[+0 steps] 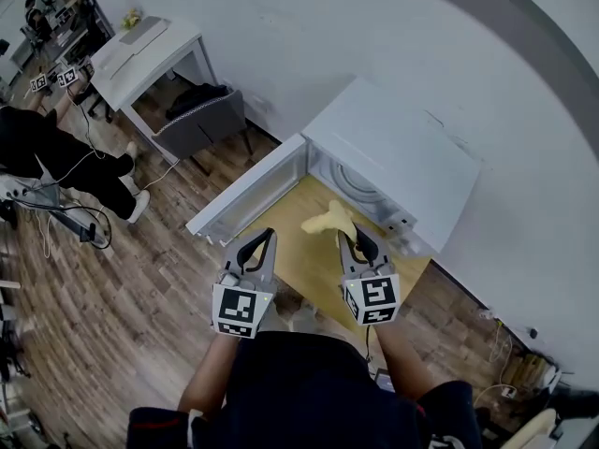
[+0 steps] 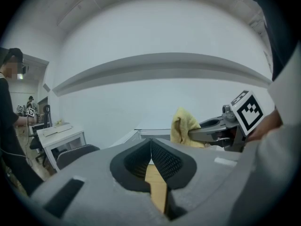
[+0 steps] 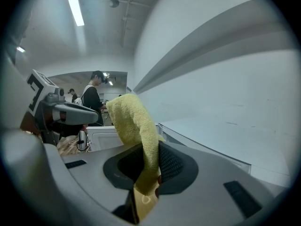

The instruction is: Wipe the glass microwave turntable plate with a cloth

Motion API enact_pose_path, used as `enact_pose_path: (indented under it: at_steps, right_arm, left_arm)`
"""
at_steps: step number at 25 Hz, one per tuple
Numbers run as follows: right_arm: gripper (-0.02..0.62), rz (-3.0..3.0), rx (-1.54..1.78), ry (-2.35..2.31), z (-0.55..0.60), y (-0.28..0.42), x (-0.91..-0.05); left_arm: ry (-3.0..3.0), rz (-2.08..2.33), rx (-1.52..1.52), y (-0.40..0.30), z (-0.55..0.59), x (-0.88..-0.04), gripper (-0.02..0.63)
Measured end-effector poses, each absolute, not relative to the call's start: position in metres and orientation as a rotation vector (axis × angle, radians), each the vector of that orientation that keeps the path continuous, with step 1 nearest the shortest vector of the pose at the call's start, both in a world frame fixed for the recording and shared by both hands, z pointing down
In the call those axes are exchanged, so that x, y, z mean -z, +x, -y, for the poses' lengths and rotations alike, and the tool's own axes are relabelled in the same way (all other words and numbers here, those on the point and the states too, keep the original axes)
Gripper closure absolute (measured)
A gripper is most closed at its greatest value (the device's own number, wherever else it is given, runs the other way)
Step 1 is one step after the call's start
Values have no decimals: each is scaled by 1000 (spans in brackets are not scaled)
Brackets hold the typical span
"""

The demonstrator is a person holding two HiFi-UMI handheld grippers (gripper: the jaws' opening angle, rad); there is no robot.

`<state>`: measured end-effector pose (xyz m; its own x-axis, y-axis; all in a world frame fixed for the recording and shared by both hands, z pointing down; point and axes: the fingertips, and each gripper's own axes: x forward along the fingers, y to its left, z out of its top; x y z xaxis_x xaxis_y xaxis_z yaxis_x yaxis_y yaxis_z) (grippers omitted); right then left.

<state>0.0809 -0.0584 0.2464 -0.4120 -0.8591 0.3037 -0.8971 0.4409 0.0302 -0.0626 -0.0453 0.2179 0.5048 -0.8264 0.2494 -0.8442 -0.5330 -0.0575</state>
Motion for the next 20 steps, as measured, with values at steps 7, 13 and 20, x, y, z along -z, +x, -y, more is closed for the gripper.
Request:
enact_pose_path:
  at_steps: [7, 13, 20]
  right_arm:
    - [532, 2340, -224, 1565, 69, 80, -259]
    - [532, 2269, -267, 1585, 72, 79, -282]
    - [532, 2204, -305, 1545, 72, 70, -319]
  left_arm:
    - [2694, 1343, -416, -63, 60, -235, 588]
    - [2724, 1218, -458, -60, 69, -257, 588]
    - [2735, 1127, -505, -58, 78, -296, 588]
